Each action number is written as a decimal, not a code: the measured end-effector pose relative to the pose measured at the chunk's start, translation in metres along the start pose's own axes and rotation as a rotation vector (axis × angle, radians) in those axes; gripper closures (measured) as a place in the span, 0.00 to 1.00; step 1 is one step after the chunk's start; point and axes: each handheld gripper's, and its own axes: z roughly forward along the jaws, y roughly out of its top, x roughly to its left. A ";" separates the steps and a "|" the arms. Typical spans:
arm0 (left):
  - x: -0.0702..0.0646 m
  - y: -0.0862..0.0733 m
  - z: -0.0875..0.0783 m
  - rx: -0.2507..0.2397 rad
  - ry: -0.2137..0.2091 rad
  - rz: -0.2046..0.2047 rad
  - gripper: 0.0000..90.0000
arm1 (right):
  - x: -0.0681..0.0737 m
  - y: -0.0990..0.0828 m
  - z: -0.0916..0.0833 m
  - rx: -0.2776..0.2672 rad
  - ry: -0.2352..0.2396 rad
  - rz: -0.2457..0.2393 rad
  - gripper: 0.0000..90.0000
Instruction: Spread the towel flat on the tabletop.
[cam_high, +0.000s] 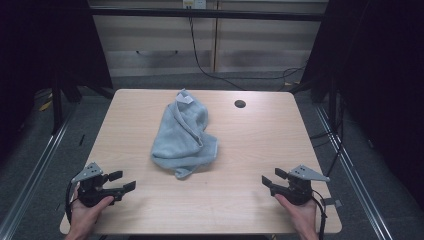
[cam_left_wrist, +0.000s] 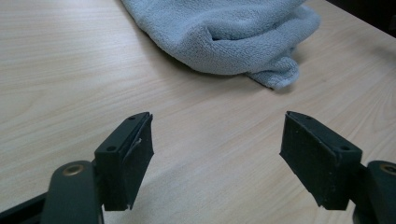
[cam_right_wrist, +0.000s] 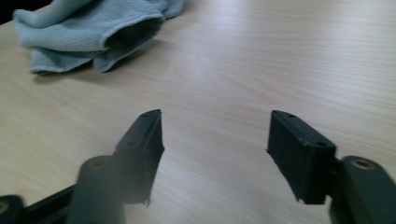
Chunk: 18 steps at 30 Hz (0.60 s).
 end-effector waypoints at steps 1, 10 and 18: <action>0.000 0.000 0.000 0.000 0.000 0.000 0.29 | 0.000 0.000 0.000 0.000 0.000 0.000 0.40; -0.005 0.003 0.006 0.021 -0.018 -0.001 0.33 | 0.001 -0.001 0.001 0.008 0.075 0.030 0.45; -0.026 0.018 0.010 0.019 -0.048 0.063 0.40 | 0.015 0.011 0.003 0.016 0.126 -0.005 0.50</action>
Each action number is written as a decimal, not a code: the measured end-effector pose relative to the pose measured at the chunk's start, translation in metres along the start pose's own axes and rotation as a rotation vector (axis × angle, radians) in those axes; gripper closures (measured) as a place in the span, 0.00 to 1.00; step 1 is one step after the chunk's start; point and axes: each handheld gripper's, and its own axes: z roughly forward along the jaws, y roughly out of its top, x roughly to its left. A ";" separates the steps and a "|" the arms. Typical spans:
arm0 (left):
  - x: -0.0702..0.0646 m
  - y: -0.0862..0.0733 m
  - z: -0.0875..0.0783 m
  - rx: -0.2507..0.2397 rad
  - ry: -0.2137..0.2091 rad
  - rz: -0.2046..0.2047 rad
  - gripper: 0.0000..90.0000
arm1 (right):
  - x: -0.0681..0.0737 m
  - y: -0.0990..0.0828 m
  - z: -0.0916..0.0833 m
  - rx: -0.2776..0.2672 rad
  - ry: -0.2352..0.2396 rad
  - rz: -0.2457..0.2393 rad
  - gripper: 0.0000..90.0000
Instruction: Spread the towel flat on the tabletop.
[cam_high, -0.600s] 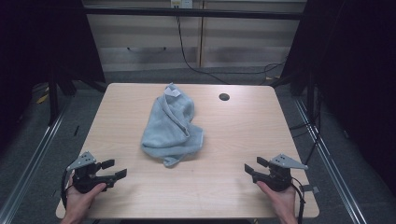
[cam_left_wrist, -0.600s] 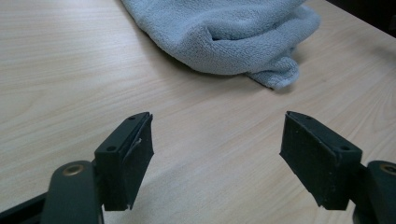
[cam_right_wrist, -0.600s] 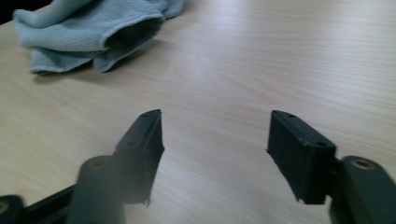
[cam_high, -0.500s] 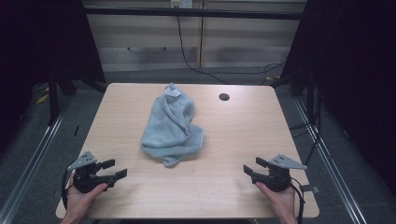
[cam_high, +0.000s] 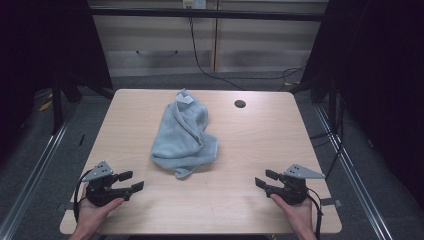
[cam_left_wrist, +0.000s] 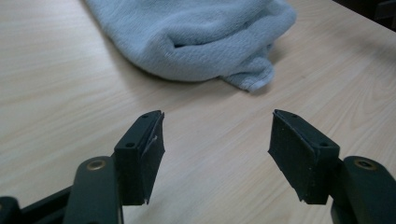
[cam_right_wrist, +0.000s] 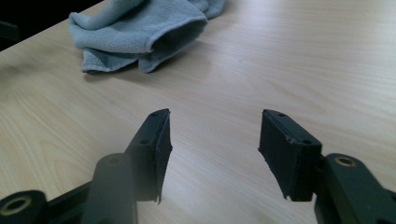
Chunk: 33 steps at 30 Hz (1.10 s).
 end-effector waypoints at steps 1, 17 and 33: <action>-0.001 0.003 0.001 0.000 -0.001 0.006 0.41 | 0.002 0.002 0.001 0.005 0.014 -0.002 0.51; 0.033 0.055 0.043 -0.036 0.062 -0.029 0.40 | 0.012 0.053 0.068 0.036 0.136 -0.083 0.52; 0.043 0.038 0.094 0.094 0.035 -0.012 0.59 | 0.034 0.076 0.161 0.148 0.196 -0.130 0.40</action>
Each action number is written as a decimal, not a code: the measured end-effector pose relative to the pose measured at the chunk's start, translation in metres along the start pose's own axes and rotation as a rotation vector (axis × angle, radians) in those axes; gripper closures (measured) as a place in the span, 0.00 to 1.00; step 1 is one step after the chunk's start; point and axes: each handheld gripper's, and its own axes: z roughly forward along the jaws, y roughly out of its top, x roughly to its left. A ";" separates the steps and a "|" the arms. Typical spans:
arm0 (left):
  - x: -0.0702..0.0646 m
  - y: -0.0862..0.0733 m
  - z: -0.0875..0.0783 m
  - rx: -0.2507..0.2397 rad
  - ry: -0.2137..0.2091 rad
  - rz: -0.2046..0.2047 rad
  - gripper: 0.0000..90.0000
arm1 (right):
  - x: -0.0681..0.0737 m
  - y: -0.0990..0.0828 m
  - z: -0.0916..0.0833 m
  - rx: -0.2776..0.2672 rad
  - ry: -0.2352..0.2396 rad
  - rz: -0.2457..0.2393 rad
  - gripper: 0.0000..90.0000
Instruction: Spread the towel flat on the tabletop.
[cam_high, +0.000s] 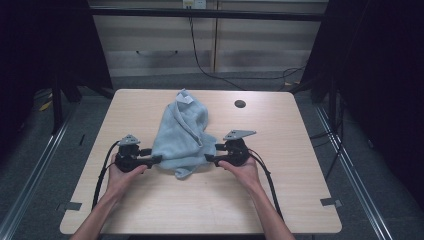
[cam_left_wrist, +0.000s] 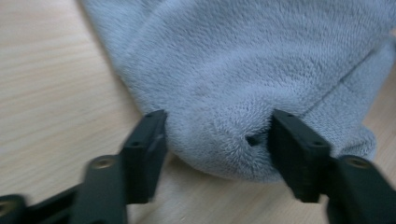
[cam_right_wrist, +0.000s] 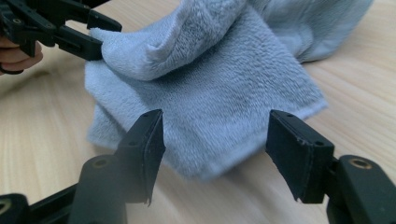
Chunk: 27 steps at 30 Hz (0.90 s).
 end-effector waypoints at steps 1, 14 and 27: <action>-0.001 0.000 0.001 0.003 -0.009 0.004 0.73 | 0.000 -0.002 0.010 0.026 -0.003 -0.001 0.41; -0.019 -0.007 -0.021 0.001 -0.101 0.033 0.87 | 0.009 -0.016 -0.008 0.008 0.046 -0.002 0.95; -0.078 -0.028 -0.054 0.017 -0.270 0.113 0.82 | 0.048 -0.044 -0.083 -0.002 0.085 -0.062 0.95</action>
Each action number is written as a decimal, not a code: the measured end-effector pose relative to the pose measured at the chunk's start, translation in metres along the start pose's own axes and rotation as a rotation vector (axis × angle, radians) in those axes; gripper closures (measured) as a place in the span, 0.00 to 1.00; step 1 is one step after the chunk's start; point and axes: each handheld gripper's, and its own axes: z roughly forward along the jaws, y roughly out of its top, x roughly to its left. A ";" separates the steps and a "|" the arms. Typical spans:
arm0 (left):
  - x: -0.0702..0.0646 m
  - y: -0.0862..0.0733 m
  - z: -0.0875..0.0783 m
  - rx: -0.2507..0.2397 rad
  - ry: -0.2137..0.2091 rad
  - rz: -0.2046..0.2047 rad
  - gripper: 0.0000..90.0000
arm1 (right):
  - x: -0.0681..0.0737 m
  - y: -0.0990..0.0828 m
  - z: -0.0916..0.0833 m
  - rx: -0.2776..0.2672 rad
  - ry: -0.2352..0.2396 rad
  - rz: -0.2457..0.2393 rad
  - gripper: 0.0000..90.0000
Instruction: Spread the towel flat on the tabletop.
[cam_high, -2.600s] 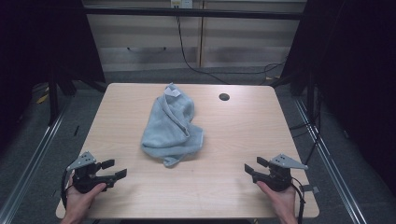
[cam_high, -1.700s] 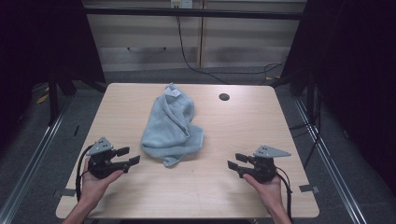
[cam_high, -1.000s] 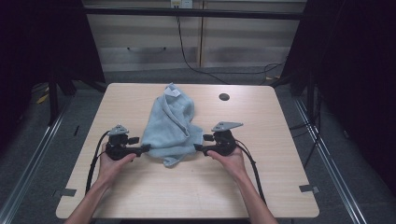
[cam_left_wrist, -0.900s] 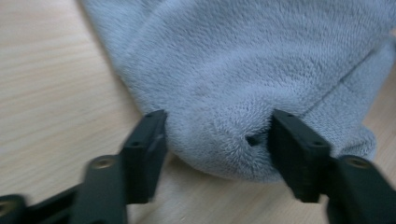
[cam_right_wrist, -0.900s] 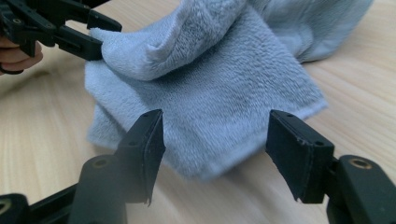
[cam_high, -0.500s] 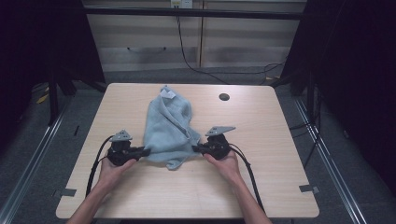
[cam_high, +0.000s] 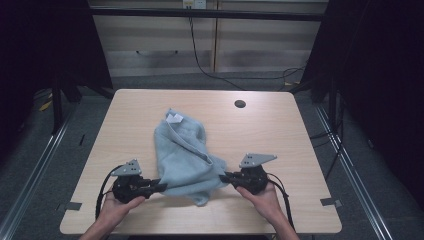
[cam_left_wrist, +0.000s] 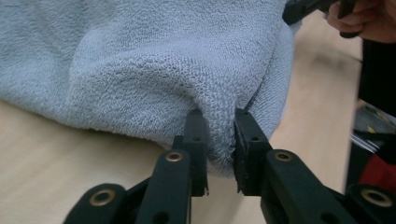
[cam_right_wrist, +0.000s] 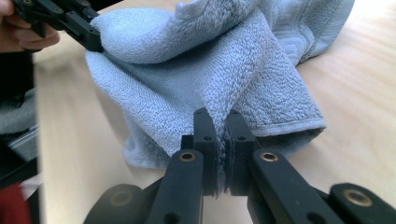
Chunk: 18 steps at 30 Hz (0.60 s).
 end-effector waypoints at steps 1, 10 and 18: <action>-0.003 -0.001 -0.001 -0.001 -0.006 -0.003 0.80 | 0.004 -0.003 -0.004 0.008 0.005 -0.005 0.95; 0.009 0.028 0.006 -0.078 0.048 0.008 0.55 | 0.005 -0.023 -0.028 0.023 -0.036 -0.004 0.95; 0.047 0.037 0.013 -0.147 0.114 -0.112 0.62 | 0.008 -0.026 -0.031 0.027 -0.012 -0.004 0.84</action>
